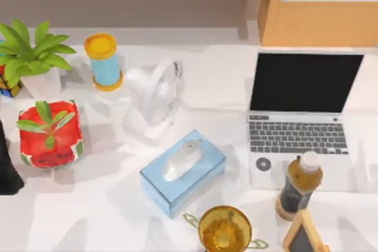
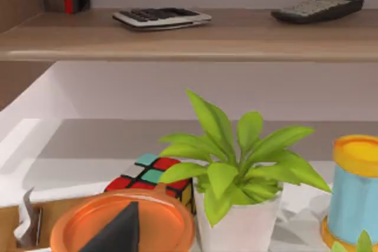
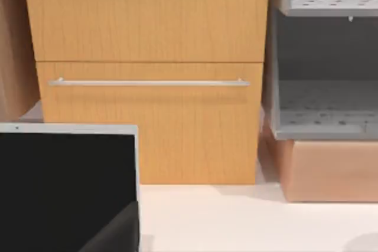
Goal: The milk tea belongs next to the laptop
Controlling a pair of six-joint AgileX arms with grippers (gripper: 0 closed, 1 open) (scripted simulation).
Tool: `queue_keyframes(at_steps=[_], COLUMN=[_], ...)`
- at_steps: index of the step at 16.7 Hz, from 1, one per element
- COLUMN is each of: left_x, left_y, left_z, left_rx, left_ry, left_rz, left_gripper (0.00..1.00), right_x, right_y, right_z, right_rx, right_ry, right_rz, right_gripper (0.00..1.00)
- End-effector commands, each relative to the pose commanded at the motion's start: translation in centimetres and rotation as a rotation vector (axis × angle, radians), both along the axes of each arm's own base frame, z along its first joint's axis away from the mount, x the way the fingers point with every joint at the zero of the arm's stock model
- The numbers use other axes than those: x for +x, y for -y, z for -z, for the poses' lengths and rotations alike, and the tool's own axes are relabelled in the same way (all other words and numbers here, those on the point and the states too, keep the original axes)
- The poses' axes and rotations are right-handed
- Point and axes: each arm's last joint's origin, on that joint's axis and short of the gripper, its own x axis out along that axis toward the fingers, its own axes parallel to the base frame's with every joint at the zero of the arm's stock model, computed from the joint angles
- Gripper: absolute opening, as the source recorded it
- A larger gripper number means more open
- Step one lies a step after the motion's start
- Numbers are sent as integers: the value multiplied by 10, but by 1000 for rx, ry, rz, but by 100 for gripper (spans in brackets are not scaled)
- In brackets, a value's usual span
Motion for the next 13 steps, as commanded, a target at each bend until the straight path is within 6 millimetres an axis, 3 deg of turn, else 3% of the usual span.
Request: queue_keyframes(at_steps=[7, 13], left_x=[0, 0], left_y=[0, 0], left_z=[0, 0], left_rx=[0, 0], left_ry=[0, 0], left_rz=[0, 0], left_gripper=[100, 100], right_x=[9, 42], right_y=[9, 46], right_z=[-10, -11], right_rx=[-29, -70], right_ry=[15, -68], right_rz=[7, 17], right_gripper=[100, 100])
